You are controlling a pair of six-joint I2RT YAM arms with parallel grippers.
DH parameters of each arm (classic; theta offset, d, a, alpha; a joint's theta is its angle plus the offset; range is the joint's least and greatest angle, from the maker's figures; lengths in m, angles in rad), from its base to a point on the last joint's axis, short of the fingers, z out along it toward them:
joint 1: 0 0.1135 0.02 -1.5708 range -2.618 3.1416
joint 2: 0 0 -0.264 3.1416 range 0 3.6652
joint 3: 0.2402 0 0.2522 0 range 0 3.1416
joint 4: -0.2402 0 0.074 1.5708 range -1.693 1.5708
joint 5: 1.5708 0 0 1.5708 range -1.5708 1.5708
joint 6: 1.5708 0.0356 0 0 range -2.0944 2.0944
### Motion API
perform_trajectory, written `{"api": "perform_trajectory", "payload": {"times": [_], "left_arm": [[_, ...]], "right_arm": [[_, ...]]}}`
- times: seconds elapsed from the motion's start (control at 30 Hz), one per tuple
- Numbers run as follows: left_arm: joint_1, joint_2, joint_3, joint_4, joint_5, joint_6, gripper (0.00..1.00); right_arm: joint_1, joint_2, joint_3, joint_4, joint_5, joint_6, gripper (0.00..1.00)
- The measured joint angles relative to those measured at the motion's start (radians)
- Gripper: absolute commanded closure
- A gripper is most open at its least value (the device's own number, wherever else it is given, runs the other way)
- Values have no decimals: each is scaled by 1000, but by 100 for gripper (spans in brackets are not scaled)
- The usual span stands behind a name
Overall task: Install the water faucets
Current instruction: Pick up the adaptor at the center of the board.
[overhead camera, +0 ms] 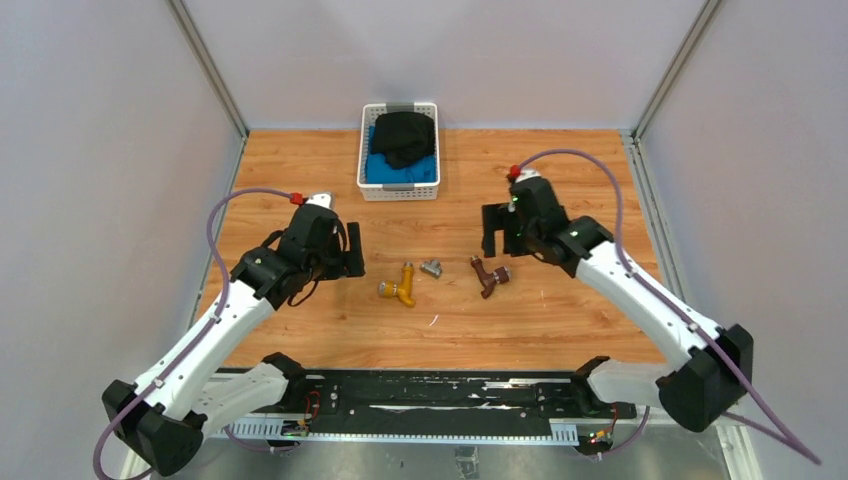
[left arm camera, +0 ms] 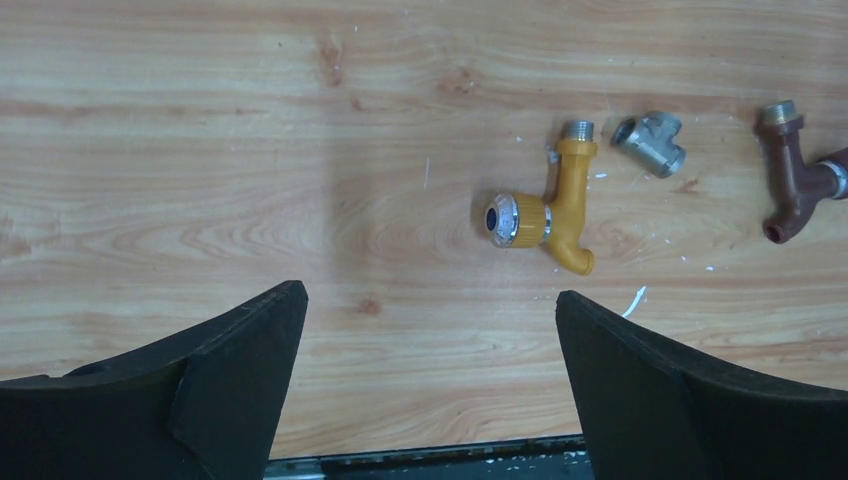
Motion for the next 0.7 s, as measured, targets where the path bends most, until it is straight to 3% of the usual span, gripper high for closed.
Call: {"api": "perform_trajectory", "payload": {"times": [0.3, 0.7], "left_arm": [[-1, 80, -29, -2, 29, -82, 0], [41, 153, -24, 8, 167, -105, 0]], "right_arm": [[240, 274, 11, 41, -152, 29, 7], [267, 489, 87, 102, -224, -28, 12]]}}
